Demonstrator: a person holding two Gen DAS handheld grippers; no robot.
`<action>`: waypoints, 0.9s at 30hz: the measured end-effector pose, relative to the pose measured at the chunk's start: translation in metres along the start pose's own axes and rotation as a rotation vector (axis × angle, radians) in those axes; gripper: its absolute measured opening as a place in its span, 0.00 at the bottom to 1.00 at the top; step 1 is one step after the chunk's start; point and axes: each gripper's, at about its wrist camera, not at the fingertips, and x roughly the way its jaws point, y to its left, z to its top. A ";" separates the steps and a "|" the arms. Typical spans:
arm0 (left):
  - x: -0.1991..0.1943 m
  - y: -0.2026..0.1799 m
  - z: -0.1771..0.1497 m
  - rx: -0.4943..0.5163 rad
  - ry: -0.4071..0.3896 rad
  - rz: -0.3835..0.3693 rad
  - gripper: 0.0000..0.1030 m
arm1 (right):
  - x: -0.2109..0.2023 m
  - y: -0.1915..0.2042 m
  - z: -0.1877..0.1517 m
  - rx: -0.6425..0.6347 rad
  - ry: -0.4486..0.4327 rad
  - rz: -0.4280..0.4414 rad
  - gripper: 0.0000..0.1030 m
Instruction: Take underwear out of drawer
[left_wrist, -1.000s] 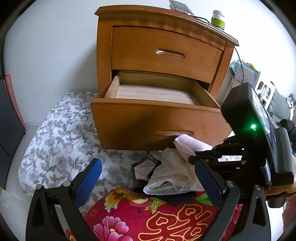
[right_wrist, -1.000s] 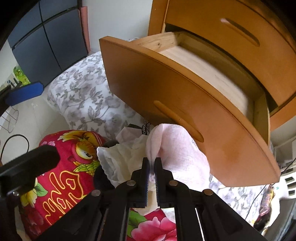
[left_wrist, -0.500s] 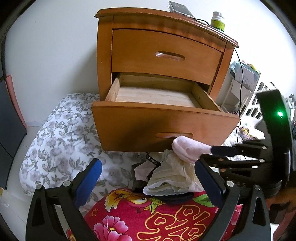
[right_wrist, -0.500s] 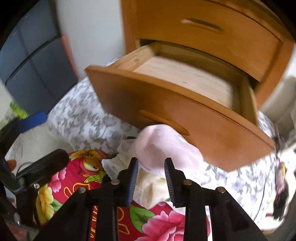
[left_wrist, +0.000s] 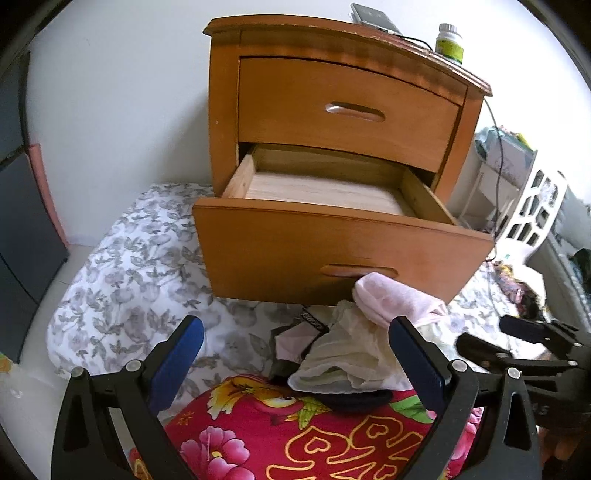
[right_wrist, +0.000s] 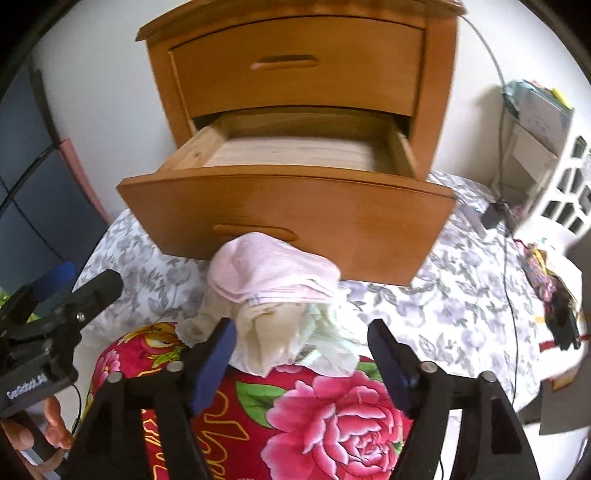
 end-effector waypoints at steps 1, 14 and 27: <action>0.000 -0.001 0.000 0.000 -0.001 0.003 0.97 | -0.002 -0.002 -0.001 0.008 -0.004 0.000 0.76; -0.010 -0.005 -0.002 -0.010 -0.017 0.005 0.98 | -0.021 -0.016 -0.011 0.074 -0.065 -0.051 1.00; -0.029 -0.011 0.001 0.026 -0.029 0.037 0.98 | -0.046 -0.011 -0.012 0.074 -0.119 -0.064 1.00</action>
